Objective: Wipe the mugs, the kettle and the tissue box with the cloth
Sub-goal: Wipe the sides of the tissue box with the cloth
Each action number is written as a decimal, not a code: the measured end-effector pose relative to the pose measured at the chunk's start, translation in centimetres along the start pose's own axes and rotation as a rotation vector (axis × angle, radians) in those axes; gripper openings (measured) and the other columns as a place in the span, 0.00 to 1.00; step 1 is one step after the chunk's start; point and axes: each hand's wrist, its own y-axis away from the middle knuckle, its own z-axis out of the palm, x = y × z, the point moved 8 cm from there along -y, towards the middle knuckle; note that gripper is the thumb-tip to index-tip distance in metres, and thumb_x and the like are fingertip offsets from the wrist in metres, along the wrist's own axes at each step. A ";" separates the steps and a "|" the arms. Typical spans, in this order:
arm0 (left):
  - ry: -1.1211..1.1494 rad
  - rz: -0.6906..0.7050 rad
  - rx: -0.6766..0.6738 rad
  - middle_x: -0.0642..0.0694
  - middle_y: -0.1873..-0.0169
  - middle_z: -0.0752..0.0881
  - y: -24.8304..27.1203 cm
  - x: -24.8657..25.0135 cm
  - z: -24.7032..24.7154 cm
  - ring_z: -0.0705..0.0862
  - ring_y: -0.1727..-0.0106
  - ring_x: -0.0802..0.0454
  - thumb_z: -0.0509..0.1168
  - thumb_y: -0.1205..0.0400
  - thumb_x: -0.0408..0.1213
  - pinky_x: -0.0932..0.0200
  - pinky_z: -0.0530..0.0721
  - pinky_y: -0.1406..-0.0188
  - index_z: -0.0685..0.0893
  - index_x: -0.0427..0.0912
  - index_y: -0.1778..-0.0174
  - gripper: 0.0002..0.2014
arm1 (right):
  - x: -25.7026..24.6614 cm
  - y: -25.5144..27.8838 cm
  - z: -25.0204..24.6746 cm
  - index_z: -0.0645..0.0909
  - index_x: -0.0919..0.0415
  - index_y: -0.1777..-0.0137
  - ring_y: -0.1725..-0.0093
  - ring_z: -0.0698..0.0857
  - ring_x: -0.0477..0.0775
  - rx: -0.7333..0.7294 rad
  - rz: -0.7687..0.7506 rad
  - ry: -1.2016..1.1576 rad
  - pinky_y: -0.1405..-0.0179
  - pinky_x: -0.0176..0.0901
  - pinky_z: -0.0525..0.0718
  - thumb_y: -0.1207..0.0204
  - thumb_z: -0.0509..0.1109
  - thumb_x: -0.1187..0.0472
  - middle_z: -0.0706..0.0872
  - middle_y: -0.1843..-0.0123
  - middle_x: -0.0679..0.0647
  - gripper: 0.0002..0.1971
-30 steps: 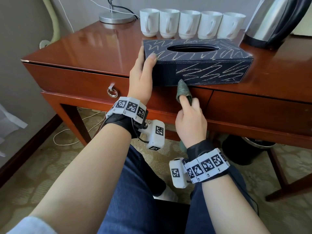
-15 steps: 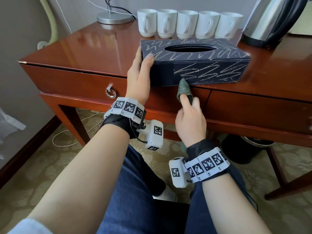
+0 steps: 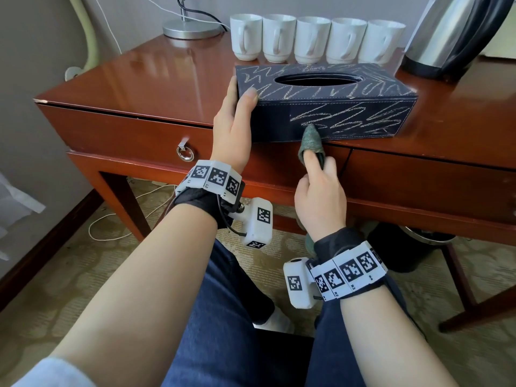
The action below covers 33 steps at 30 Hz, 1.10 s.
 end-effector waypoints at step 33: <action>0.024 -0.001 -0.005 0.54 0.27 0.75 0.0 0.1 0.0 0.73 0.38 0.80 0.55 0.11 0.40 0.87 0.66 0.45 0.64 0.37 0.16 0.26 | -0.6 0.6 0.1 0.76 0.57 0.28 0.64 0.77 0.62 -0.027 -0.016 0.063 0.68 0.46 0.67 0.23 0.60 0.70 0.78 0.50 0.62 0.24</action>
